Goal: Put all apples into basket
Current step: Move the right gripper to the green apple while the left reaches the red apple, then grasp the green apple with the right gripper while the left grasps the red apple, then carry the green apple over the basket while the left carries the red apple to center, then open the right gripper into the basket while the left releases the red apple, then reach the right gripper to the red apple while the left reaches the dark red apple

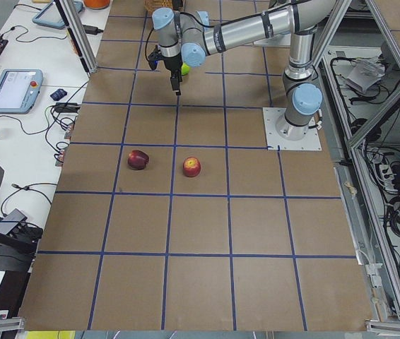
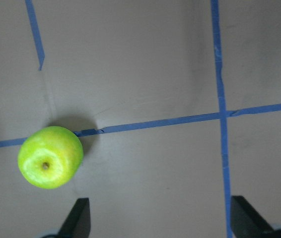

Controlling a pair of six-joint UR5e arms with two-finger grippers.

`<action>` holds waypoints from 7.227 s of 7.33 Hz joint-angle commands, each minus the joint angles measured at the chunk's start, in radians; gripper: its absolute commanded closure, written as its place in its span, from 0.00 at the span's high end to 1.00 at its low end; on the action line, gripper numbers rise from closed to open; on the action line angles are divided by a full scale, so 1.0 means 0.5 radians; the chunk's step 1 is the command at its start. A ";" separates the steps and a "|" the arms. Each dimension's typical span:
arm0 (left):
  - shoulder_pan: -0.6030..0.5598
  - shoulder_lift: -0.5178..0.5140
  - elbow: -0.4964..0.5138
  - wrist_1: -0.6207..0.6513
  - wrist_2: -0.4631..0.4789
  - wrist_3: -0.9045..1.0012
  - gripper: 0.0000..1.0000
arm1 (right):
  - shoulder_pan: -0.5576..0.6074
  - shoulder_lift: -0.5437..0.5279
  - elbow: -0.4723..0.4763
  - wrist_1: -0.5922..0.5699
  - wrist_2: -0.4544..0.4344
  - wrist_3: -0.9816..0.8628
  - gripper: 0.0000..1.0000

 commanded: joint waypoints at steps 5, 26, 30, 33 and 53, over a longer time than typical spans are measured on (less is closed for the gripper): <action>0.821 -0.091 -0.412 0.688 0.075 1.233 1.00 | 0.321 0.421 -0.007 -0.325 0.139 0.234 1.00; -0.355 -0.201 -0.196 0.484 -0.357 -0.994 0.20 | -1.394 0.472 -0.191 -0.612 -0.315 -1.471 0.00; -0.942 -0.517 -0.027 0.821 -0.545 -1.730 0.31 | -1.407 0.577 -0.185 -0.663 -0.364 -1.481 0.00; -1.029 -0.632 -0.012 1.037 -0.545 -1.786 0.99 | -1.444 0.617 -0.188 -0.755 -0.355 -1.481 0.33; 0.585 -0.999 0.654 0.733 -0.219 0.844 1.00 | 0.271 0.577 -0.207 -0.246 0.215 0.587 1.00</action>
